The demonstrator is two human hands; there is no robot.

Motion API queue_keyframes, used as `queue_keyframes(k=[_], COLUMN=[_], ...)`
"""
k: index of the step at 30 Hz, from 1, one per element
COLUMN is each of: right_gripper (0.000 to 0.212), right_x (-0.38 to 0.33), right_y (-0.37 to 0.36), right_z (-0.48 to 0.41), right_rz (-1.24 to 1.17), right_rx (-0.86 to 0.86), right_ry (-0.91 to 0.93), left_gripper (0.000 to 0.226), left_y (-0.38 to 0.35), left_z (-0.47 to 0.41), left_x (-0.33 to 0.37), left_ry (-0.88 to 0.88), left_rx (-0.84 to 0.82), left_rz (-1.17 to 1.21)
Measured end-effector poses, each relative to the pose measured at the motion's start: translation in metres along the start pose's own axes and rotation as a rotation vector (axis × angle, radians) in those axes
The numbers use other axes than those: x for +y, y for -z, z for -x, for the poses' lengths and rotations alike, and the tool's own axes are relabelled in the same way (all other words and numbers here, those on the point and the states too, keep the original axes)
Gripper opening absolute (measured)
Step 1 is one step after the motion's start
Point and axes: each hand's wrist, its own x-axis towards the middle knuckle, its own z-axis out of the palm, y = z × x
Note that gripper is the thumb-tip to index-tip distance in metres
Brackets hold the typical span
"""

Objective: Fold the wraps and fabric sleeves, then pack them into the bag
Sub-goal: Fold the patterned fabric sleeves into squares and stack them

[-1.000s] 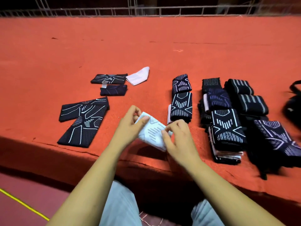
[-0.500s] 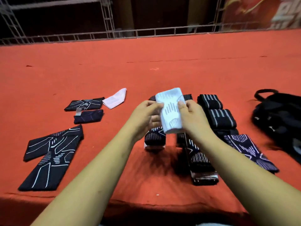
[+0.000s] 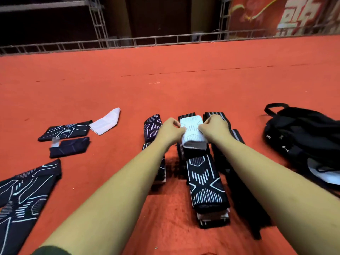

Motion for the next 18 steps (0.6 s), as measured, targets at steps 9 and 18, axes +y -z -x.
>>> queue_keyframes(k=[9,18], right_gripper=[0.011,0.02], right_x=[0.023,-0.05], right_y=[-0.015,0.011], right_z=[0.0,0.022], right_rz=[0.029,0.03], right_rx=[-0.061,0.052], right_ry=[-0.024,0.193], left_gripper=[0.025,0.008], left_y=[-0.006,0.077], left_z=[0.003,0.028], left_x=[-0.015,0.008], left_ry=[-0.077,-0.129], left_rx=[-0.108,0.007], left_rz=[-0.175,-0.013])
